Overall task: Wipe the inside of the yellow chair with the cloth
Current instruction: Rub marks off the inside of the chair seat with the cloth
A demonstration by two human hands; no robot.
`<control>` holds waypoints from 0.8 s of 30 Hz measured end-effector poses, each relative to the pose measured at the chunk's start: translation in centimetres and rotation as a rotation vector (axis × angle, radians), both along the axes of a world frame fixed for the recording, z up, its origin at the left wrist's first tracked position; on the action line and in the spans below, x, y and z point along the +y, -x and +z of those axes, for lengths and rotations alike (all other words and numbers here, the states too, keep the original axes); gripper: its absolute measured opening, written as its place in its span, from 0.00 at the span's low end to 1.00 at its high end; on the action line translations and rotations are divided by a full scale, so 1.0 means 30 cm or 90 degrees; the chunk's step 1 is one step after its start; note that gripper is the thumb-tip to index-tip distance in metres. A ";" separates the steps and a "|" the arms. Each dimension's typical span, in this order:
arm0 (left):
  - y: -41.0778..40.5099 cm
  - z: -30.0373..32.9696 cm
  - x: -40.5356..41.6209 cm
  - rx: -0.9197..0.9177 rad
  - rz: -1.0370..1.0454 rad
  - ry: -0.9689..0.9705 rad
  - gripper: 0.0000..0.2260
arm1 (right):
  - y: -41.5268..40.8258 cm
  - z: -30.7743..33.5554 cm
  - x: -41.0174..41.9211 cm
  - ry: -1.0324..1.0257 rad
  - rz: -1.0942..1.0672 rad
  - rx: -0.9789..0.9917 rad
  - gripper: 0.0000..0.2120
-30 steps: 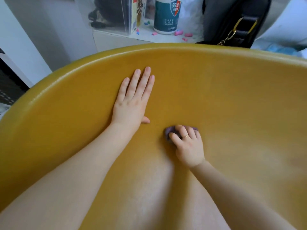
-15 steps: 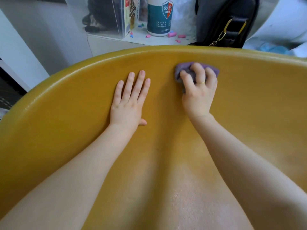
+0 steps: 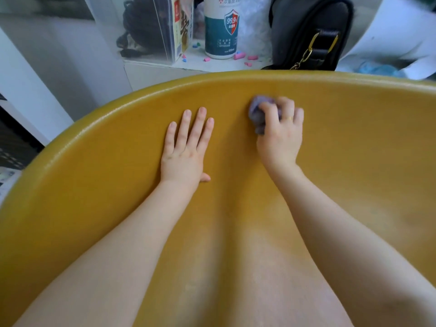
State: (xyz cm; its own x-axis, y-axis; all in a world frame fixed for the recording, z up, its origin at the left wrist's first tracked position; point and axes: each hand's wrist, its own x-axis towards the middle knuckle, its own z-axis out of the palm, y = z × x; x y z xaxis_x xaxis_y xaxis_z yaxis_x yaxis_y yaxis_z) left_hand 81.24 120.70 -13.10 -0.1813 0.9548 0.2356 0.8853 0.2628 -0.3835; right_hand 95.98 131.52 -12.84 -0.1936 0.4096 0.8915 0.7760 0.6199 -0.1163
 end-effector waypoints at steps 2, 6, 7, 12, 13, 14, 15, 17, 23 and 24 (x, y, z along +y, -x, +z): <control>0.001 0.000 -0.003 0.011 -0.004 -0.029 0.59 | 0.079 0.077 0.018 0.023 0.005 0.076 0.17; -0.001 -0.006 -0.001 0.019 0.010 -0.033 0.59 | 0.231 -0.006 -0.067 0.017 0.075 0.042 0.17; 0.000 -0.007 0.002 0.033 0.015 -0.034 0.59 | 0.239 -0.024 -0.076 0.005 0.103 0.008 0.16; -0.002 -0.001 -0.007 0.025 0.005 -0.023 0.61 | 0.006 0.019 0.047 -0.021 -0.012 0.025 0.18; 0.000 -0.004 -0.005 0.011 0.001 -0.015 0.61 | -0.065 0.021 0.069 -0.020 -0.058 0.047 0.19; -0.004 0.003 -0.004 0.001 0.002 -0.009 0.61 | -0.126 0.022 0.083 -0.019 -0.091 0.068 0.20; -0.006 0.000 -0.002 -0.007 0.001 0.008 0.60 | -0.167 0.026 0.087 -0.009 -0.114 0.094 0.20; -0.002 -0.012 0.001 -0.033 -0.001 0.017 0.58 | -0.170 0.044 0.079 0.047 -0.145 0.174 0.20; 0.003 -0.006 -0.001 0.020 0.000 -0.035 0.64 | 0.161 -0.023 -0.073 0.181 -0.020 0.173 0.20; 0.008 -0.012 -0.002 0.032 0.006 -0.052 0.65 | 0.200 -0.042 -0.103 0.190 0.006 0.146 0.20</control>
